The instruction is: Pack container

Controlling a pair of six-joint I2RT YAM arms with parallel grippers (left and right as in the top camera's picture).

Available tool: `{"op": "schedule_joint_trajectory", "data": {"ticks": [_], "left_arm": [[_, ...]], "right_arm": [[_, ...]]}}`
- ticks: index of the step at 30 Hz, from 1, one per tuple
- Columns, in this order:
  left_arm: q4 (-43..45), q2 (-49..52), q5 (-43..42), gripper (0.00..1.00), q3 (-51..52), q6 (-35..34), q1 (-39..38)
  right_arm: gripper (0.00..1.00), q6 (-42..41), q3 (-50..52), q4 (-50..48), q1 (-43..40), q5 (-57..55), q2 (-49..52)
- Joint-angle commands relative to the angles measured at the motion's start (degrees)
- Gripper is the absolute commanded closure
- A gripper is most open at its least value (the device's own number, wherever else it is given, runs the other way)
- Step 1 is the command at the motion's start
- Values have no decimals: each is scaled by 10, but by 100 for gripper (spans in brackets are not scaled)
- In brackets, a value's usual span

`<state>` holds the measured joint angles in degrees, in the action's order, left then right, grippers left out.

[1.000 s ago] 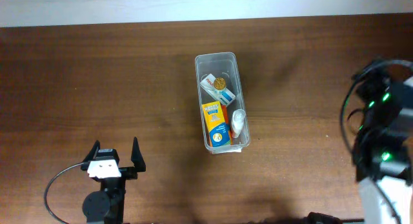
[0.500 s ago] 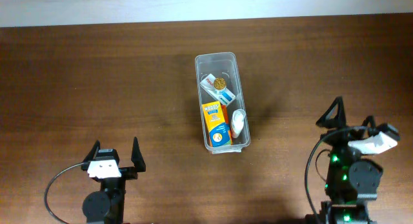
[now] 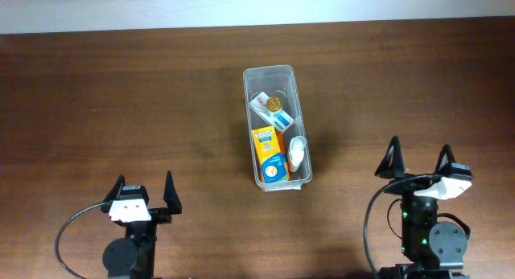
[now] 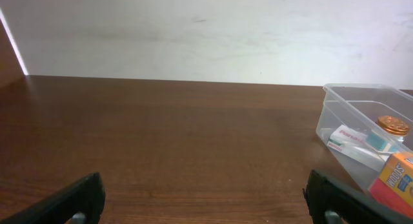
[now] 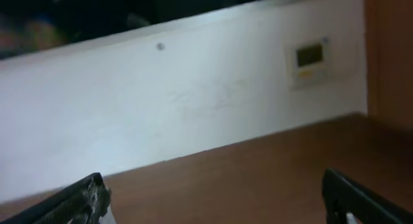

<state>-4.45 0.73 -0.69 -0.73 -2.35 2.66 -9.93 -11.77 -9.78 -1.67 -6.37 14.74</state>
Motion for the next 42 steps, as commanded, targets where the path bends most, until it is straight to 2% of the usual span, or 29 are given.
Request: {"op": "schedule_joint_trajectory", "data": {"ticks": [1,21,30,42], "left_arm": [[-1,-4,-9,1,2,11,2],[-1,-4,-9,1,2,11,2],[-1,-4,-9,1,2,11,2],[-1,-4,-9,1,2,11,2]], "right_arm": [[2,97,5,3,6,45,-16],[2,97,77,18,6,45,-144],[2,97,115,-18,6,44,-146],[2,97,115,53,6,44,-146]]}}
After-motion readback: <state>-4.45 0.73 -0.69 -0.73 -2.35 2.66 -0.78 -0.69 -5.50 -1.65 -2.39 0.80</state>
